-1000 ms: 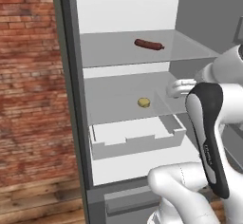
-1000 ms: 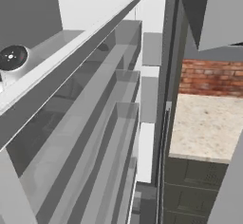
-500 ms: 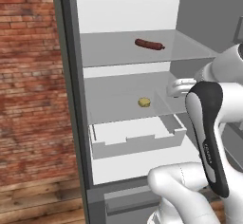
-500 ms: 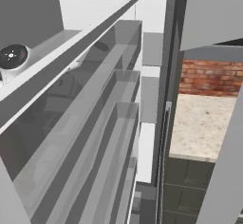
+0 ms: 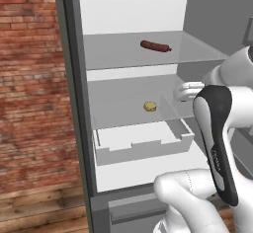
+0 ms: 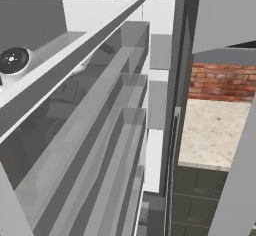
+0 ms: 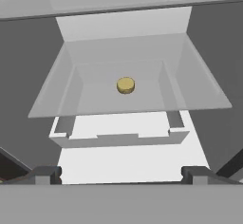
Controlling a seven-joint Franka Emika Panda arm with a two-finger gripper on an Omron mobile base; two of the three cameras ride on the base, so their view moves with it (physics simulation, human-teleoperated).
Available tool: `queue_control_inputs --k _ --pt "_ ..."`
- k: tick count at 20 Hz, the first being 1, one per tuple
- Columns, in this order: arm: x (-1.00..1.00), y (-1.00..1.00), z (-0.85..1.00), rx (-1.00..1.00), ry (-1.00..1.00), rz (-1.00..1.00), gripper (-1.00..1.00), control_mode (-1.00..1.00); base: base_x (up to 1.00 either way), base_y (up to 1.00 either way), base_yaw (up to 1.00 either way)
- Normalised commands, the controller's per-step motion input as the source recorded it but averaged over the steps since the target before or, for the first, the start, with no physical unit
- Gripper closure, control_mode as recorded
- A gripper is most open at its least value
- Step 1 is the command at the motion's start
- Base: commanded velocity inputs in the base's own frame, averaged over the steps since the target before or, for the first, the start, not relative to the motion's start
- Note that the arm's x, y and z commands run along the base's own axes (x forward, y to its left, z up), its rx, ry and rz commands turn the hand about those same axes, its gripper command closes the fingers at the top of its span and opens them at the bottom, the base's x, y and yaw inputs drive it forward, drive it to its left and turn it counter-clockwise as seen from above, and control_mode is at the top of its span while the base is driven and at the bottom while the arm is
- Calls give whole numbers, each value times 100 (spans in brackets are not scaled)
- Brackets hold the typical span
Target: Retrieve the sausage and cheese from the fridge and place them on the cutting board on the counter.
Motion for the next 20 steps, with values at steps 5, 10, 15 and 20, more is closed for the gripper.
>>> queue_control_inputs --k 5,10,15,20 --pt "27 5 -37 4 23 -4 -100 -100 16 1 -1" --pt "13 12 -63 2 9 -14 -100 -100 0 0 0" --pt "19 12 -40 0 -6 -16 -100 -100 0 0 0" --pt "28 3 -19 0 -13 -16 -100 -100 0 0 0"
